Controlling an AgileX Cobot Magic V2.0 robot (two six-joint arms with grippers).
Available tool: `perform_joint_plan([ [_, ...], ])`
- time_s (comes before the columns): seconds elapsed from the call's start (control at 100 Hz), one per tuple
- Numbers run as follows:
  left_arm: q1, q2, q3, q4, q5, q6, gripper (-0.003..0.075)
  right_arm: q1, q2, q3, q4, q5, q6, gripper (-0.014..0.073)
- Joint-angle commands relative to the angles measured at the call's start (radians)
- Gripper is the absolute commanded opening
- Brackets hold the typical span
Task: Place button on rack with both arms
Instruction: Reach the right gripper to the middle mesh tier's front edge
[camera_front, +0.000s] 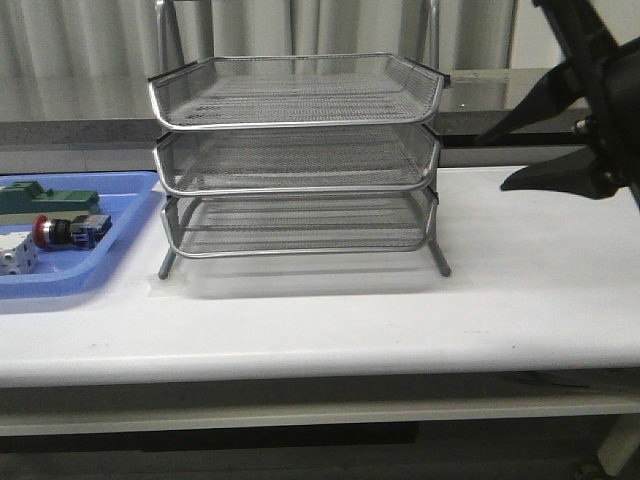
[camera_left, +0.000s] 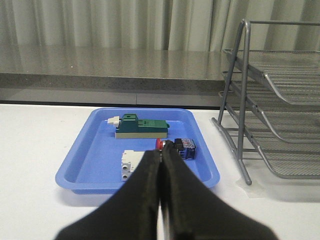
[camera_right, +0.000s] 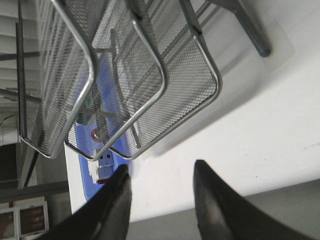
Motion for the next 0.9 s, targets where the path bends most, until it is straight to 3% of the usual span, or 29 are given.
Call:
perform_joint_plan([
  [0.0, 0.004, -0.032, 0.055, -0.008, -0.08, -0.003, -0.0021, -0.004, 0.043, -0.057, 0.144, 0.109, -0.034, 0.0326],
  [0.22, 0.004, -0.032, 0.055, -0.008, -0.08, -0.003, -0.0021, -0.001, 0.21, -0.185, 0.144, 0.206, -0.034, 0.0326],
  [0.89, 0.004, -0.032, 0.055, -0.008, -0.08, -0.003, -0.0021, 0.021, 0.414, -0.383, 0.144, 0.228, -0.021, 0.0326],
])
